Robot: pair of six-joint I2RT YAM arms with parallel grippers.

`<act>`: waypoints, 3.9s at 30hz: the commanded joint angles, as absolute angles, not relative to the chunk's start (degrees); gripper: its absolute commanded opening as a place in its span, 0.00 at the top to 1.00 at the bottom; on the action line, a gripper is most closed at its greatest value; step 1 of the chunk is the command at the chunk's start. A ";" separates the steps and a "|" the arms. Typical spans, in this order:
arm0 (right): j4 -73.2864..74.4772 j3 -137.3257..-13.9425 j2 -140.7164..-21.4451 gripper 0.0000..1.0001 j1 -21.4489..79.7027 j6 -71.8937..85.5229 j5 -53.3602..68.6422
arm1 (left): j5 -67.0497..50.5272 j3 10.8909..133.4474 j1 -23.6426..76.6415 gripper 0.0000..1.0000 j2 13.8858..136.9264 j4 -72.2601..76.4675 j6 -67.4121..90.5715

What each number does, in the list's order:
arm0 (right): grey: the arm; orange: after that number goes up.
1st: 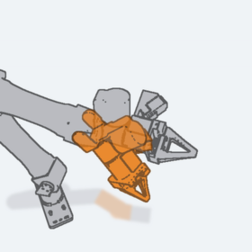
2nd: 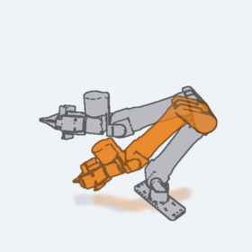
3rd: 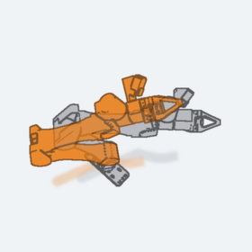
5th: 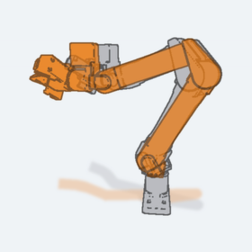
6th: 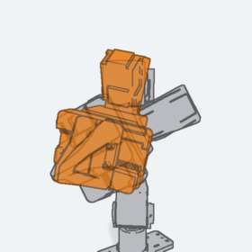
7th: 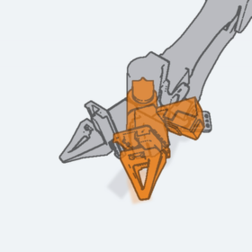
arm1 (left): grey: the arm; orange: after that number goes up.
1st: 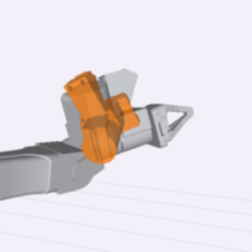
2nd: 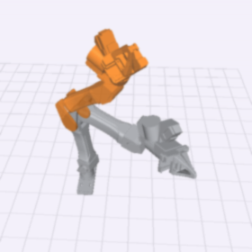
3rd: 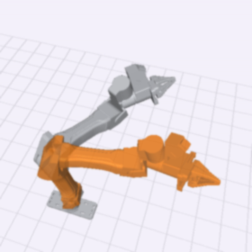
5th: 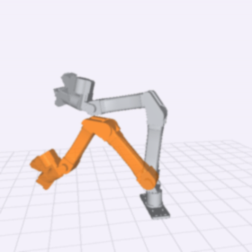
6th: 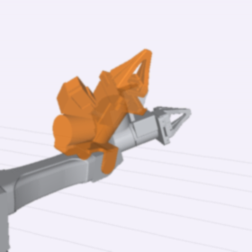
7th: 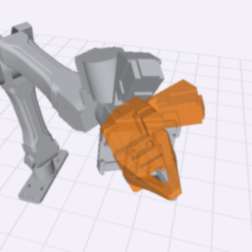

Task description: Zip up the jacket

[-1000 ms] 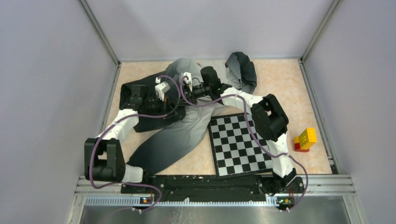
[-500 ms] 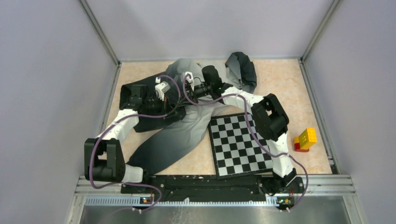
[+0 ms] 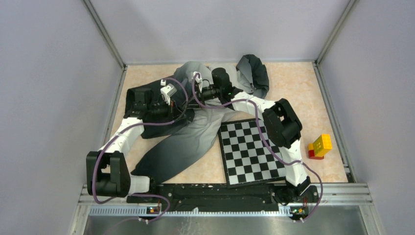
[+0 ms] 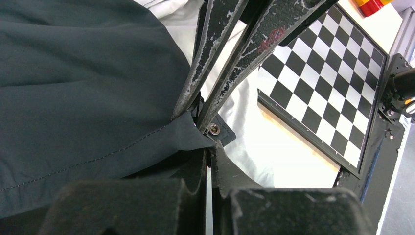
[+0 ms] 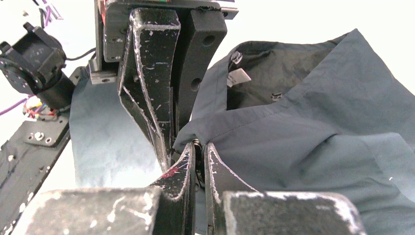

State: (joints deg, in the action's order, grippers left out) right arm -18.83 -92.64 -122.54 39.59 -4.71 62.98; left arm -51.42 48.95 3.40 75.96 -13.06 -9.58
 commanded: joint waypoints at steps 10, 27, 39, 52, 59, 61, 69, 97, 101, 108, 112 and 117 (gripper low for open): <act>-27.79 -92.84 -122.26 1.00 40.61 0.93 65.98 | -47.85 49.24 1.93 0.97 73.29 -10.73 -7.92; -31.03 -91.68 -122.26 1.00 39.29 4.10 59.73 | -37.38 44.54 1.93 0.36 56.71 -6.02 16.74; -30.80 -91.41 -122.17 1.00 39.29 3.56 59.08 | -34.62 44.34 1.93 0.55 60.46 -0.52 22.87; -31.28 -90.97 -121.73 1.00 39.29 3.43 59.28 | -29.85 43.49 1.93 0.52 61.27 5.47 27.58; -32.00 -90.44 -121.29 1.00 39.29 3.53 59.59 | -39.44 45.91 1.48 0.31 63.21 4.58 13.93; -32.03 -90.35 -121.20 1.00 39.29 3.39 59.59 | -44.80 48.37 0.84 0.32 66.13 1.44 10.67; -32.94 -90.09 -121.11 1.00 39.28 3.87 60.13 | -55.93 49.96 0.46 0.38 72.88 3.78 6.36; -29.51 -89.10 -118.71 0.33 38.71 3.92 53.68 | -53.94 49.70 -2.52 1.00 73.36 -0.71 6.13; -28.20 -86.48 -114.43 0.26 36.72 4.66 51.36 | -53.60 49.01 -2.55 1.00 72.60 -0.49 7.27; -21.34 -86.34 -109.94 0.10 35.51 12.46 39.38 | -53.76 47.85 -2.54 1.00 73.17 1.98 9.08; -27.66 -81.28 -108.20 0.18 35.57 24.07 33.05 | -54.95 48.03 -2.63 1.00 74.21 2.94 10.19; -42.08 -71.59 -106.09 0.38 37.71 33.08 33.33 | -55.52 48.10 -3.06 1.00 73.97 3.38 11.64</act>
State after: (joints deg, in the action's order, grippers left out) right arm -30.74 -76.84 -108.99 35.86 22.55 35.97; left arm -53.30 48.31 -2.59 74.17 0.01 9.76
